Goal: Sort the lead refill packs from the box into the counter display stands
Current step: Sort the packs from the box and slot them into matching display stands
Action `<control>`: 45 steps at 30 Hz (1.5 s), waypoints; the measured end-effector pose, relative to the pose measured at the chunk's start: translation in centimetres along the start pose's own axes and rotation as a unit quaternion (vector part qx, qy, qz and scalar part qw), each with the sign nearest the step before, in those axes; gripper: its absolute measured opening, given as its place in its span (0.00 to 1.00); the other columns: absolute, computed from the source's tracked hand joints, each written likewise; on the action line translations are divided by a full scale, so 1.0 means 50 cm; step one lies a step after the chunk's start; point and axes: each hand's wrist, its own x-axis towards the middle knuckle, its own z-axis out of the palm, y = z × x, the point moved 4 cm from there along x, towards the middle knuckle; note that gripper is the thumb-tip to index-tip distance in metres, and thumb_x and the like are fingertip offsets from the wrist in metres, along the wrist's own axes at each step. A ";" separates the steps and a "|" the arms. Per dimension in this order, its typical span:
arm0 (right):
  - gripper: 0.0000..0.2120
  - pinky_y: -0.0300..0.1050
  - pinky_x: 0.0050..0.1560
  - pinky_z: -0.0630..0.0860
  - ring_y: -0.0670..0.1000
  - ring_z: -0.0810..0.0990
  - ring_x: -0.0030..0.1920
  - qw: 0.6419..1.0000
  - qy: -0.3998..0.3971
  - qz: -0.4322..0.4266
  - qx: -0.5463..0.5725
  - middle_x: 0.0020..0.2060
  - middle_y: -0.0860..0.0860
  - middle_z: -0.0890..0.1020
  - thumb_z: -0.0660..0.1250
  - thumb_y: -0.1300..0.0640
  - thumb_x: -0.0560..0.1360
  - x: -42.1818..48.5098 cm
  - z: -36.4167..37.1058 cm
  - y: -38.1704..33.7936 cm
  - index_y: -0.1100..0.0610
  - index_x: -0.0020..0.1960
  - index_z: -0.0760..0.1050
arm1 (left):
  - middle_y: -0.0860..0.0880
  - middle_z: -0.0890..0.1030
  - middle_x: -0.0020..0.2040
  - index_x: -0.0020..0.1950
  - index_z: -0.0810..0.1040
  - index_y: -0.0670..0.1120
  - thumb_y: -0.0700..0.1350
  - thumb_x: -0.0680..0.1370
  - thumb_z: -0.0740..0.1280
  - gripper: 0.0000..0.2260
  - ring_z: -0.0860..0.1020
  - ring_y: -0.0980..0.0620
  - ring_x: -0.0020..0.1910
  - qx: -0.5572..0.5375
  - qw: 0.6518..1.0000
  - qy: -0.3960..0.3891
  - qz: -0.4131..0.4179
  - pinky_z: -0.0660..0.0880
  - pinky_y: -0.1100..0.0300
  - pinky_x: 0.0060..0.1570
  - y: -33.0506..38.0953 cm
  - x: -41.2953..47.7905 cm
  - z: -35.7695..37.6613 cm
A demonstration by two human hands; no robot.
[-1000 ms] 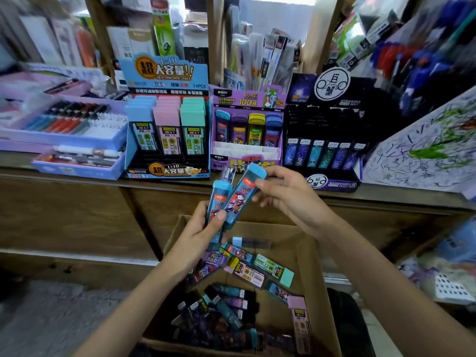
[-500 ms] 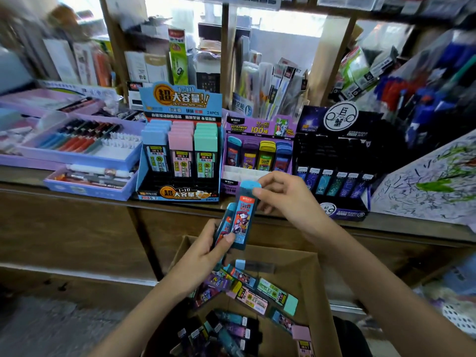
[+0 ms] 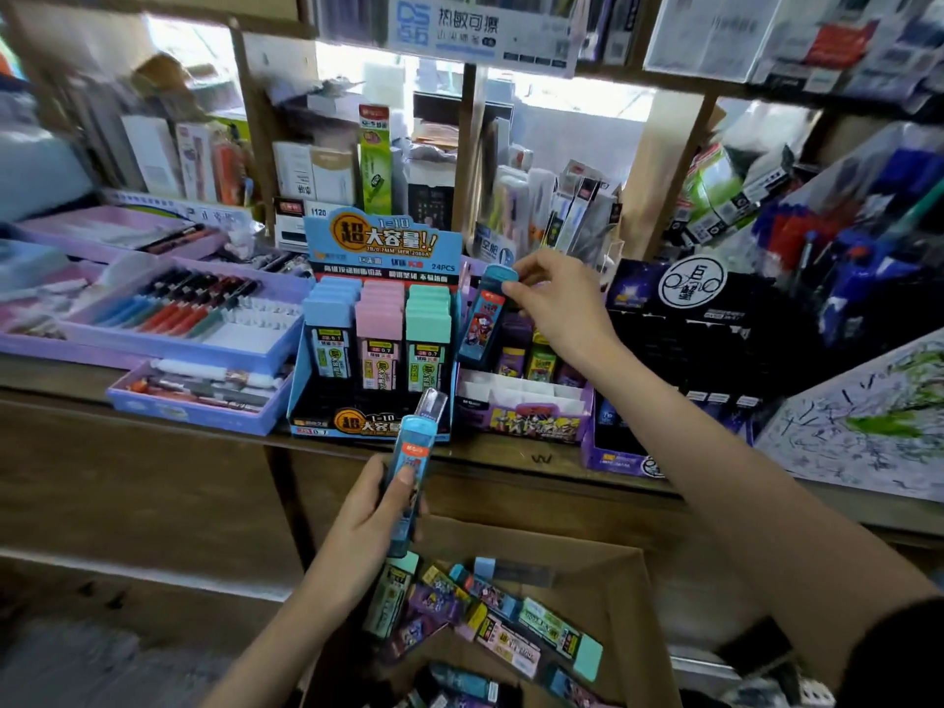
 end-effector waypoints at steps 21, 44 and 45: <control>0.19 0.45 0.59 0.66 0.54 0.68 0.57 0.942 -0.004 -0.145 -0.302 0.54 0.54 0.72 0.68 0.51 0.74 -0.031 0.067 0.047 0.58 0.61 0.72 | 0.49 0.79 0.36 0.52 0.71 0.40 0.56 0.75 0.59 0.19 0.76 0.51 0.32 0.004 1.000 0.008 0.011 0.74 0.62 0.36 0.034 -0.006 -0.015; 0.07 0.37 0.33 0.79 0.45 0.82 0.42 0.980 -0.010 0.010 0.199 0.46 0.48 0.79 0.66 0.61 0.76 -0.033 -0.020 0.008 0.54 0.47 0.68 | 0.50 0.74 0.29 0.42 0.71 0.43 0.46 0.79 0.58 0.09 0.66 0.56 0.25 0.019 0.999 0.018 0.032 0.63 0.65 0.25 0.045 0.022 0.009; 0.07 0.37 0.34 0.79 0.45 0.82 0.43 0.985 -0.015 -0.017 0.169 0.46 0.45 0.78 0.66 0.61 0.76 -0.022 -0.017 0.006 0.54 0.49 0.67 | 0.50 0.74 0.29 0.42 0.71 0.43 0.47 0.79 0.58 0.10 0.66 0.56 0.25 0.024 0.999 0.022 0.031 0.64 0.65 0.25 0.045 0.020 0.005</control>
